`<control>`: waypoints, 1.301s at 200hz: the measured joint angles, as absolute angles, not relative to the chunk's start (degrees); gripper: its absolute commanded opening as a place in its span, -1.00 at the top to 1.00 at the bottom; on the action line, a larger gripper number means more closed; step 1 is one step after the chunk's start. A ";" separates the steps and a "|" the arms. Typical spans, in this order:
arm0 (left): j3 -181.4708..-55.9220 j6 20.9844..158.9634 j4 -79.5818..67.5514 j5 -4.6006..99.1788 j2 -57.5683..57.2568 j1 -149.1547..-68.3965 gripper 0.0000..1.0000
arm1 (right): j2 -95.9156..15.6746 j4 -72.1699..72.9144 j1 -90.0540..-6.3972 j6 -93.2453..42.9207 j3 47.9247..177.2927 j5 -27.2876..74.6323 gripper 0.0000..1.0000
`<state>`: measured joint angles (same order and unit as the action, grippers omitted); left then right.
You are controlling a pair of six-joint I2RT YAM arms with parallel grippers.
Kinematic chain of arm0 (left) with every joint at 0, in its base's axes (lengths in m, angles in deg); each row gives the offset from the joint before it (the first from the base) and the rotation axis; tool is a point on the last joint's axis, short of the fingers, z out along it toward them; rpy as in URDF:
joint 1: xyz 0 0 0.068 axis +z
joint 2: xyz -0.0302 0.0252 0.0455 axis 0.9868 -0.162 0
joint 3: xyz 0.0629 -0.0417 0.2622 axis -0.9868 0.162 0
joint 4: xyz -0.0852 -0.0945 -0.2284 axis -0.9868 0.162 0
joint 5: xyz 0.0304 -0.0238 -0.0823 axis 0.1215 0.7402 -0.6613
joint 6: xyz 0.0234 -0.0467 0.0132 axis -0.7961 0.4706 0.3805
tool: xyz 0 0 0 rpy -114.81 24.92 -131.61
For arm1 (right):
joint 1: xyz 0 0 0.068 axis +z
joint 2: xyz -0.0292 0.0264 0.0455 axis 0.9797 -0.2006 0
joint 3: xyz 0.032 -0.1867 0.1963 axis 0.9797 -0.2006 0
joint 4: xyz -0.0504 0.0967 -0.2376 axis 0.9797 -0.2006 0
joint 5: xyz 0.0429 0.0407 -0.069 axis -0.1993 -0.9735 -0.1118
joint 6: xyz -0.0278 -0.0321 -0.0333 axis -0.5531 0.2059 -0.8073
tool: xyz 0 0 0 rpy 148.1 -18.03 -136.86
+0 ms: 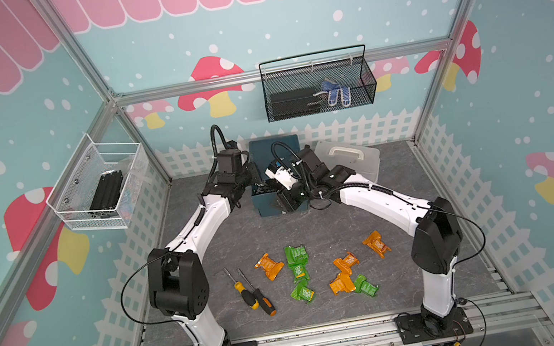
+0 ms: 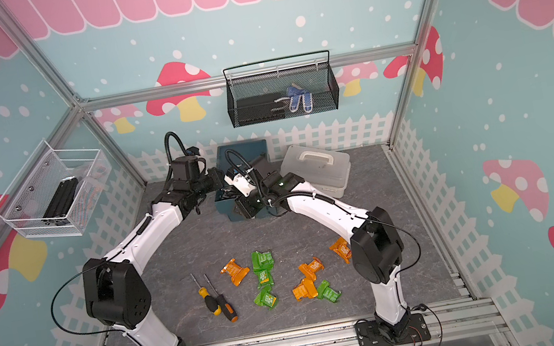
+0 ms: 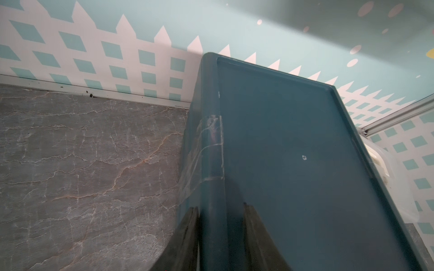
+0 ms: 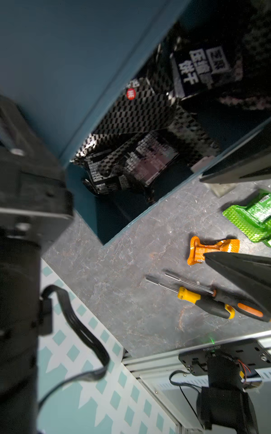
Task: Place the cookies into the drawer by color
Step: Close the drawer in the storage box, then open the drawer in the storage box.
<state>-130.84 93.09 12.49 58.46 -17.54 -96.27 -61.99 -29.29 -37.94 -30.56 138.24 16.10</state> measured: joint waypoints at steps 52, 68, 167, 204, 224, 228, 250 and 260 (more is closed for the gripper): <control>-130.41 93.03 12.47 58.50 -17.15 -96.58 0.34 | -68.68 -30.73 -37.89 -33.33 145.44 22.74 -0.02; -130.39 92.89 12.47 58.70 -17.13 -96.58 0.32 | -70.06 -30.84 -37.89 -33.51 147.32 23.75 -0.02; -124.00 94.60 12.12 58.35 -6.29 -97.10 -0.40 | -62.21 -26.60 -37.96 -31.80 137.02 18.39 -0.09; -105.08 104.22 -0.53 55.51 9.91 -97.34 -0.75 | -50.06 -23.54 -39.58 -30.21 130.77 18.74 -0.50; -92.88 111.63 -11.55 54.11 16.36 -97.93 -0.76 | -47.07 -21.00 -42.96 -28.63 130.11 19.92 -0.65; -90.45 113.48 -14.17 53.96 17.15 -98.17 -0.76 | -47.04 -20.59 -43.73 -28.35 130.20 20.12 -0.65; -80.18 122.64 -25.76 53.13 17.67 -100.36 -0.74 | -50.04 -20.24 -47.51 -27.35 133.17 20.93 -0.63; -77.10 126.82 -31.11 53.10 16.36 -101.50 -0.72 | -53.30 -20.33 -48.74 -26.93 136.10 21.10 -0.61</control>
<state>-77.10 126.82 -31.11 53.10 16.36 -101.50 -53.30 -20.33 -48.74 -26.93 136.10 21.10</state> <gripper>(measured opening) 0.868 0.813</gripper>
